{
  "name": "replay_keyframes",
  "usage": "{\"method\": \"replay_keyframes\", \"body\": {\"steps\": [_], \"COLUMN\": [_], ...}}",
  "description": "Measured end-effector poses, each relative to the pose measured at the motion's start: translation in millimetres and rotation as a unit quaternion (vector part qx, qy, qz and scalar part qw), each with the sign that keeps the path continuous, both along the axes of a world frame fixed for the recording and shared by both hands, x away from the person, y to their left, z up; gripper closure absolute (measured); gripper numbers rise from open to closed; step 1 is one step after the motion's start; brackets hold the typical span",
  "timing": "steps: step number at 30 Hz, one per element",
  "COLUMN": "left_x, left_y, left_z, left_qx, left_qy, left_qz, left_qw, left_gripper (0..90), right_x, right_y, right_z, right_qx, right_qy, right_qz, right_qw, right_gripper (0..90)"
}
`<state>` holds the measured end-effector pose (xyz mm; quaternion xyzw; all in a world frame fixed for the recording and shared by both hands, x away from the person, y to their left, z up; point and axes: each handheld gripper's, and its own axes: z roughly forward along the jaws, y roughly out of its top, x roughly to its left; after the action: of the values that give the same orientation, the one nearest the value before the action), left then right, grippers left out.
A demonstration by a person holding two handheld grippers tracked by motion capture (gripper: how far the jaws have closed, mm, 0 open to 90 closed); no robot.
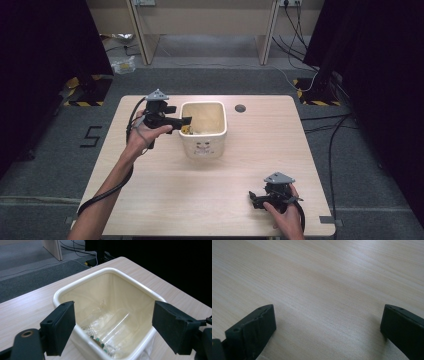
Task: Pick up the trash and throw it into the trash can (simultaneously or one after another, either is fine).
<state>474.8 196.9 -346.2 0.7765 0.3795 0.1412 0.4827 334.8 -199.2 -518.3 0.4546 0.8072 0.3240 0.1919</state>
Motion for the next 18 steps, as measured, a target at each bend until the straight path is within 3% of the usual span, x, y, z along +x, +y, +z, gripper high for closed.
{"method": "replay_keyframes", "body": {"steps": [5,11,18], "left_x": [-9.6,-22.3,-34.9], "left_y": [21.1,44.5,58.7], "left_z": [2.9,-5.0,-16.9], "left_qx": [-0.007,-0.012,-0.013], "left_qy": [-0.01,-0.011,-0.014], "left_qz": [0.011,0.021,0.027], "left_qw": [0.9999,0.9996,0.9995], "left_gripper": [18.1,18.4,18.6], "right_x": [0.0,0.0,-0.1], "right_y": [0.0,-0.1,0.0], "right_z": [0.0,0.2,0.2], "right_qx": [0.0,-0.001,0.0], "right_qy": [0.0,0.001,0.002], "right_qz": [0.0,0.0,0.0], "right_qw": [1.0,1.0,1.0], "right_gripper": [0.4,0.4,0.4]}}
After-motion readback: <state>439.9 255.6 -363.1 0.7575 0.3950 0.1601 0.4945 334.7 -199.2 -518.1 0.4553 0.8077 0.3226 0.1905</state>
